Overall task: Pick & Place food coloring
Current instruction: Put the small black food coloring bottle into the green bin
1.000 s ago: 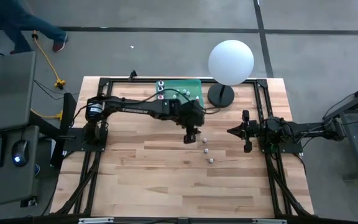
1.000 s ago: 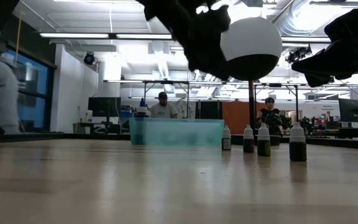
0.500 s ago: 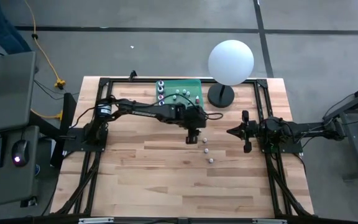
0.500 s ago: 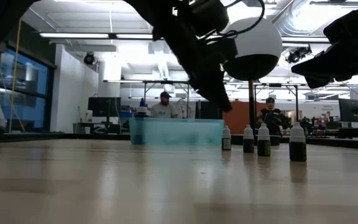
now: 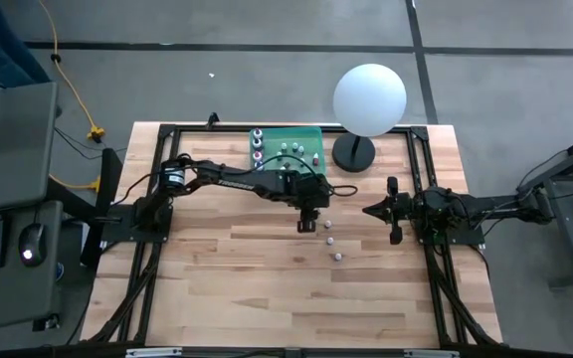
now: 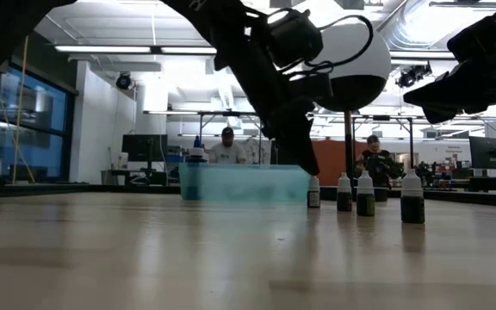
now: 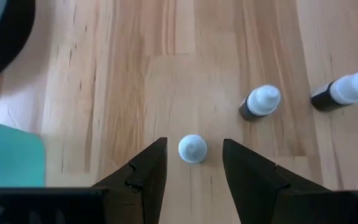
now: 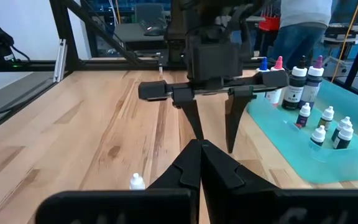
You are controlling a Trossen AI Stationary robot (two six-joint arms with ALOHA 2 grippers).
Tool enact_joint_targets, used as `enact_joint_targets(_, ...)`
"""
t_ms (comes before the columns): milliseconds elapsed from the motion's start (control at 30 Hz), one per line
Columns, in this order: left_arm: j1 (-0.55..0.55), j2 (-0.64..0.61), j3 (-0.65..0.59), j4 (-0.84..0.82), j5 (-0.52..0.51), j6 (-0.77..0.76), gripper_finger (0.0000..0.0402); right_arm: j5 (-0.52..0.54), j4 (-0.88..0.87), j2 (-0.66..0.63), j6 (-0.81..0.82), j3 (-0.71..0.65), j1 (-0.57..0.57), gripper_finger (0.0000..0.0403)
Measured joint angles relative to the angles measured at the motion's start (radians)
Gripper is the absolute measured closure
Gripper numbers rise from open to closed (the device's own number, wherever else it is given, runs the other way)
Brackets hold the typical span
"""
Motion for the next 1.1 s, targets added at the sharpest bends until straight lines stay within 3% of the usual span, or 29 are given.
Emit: enact_joint_targets(1100,0.0,0.048,0.001,0.024,-0.005,-0.027,0.025,0.0,0.0,0.0,0.0,0.0,0.0,0.0402)
